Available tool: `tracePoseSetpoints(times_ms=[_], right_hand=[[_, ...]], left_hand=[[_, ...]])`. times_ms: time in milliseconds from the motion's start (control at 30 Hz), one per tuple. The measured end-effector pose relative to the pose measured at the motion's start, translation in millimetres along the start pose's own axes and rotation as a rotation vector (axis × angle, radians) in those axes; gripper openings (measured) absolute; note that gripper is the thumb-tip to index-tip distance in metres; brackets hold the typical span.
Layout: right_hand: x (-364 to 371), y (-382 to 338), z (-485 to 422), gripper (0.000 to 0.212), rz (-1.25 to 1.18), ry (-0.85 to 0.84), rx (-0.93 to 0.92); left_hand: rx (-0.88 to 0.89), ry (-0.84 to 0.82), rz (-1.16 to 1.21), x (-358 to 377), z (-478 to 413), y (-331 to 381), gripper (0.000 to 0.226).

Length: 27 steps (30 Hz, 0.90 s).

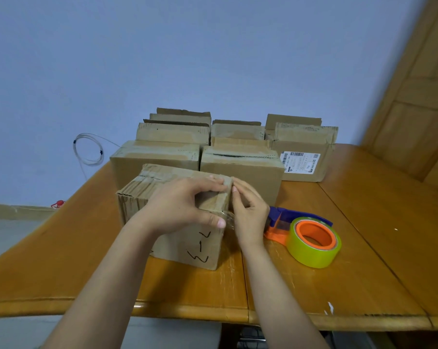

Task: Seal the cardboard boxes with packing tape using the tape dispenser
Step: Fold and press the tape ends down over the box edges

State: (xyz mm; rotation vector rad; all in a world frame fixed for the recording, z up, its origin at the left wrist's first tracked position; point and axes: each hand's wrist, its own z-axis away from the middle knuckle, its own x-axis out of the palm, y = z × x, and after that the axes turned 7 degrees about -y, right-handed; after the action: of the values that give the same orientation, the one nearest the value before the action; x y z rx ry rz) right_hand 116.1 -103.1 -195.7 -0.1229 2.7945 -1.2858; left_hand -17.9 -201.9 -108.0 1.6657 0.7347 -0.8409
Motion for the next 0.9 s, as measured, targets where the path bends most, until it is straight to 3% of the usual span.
tracePoseSetpoints(times_ms=[367,633,900], right_hand=[[-6,-4,17,0.052,0.028,-0.183,-0.040],[-12,-27,43,0.029,-0.203,0.080,0.001],[-17,-39,63,0.025,0.031,-0.098,-0.095]], left_hand=[[-0.023,-0.024,-0.001,-1,-1,0,0.091],[-0.041,-0.030,-0.019,-1,-1,1,0.095],[0.003,-0.070,0.022,-3,1,2,0.089]])
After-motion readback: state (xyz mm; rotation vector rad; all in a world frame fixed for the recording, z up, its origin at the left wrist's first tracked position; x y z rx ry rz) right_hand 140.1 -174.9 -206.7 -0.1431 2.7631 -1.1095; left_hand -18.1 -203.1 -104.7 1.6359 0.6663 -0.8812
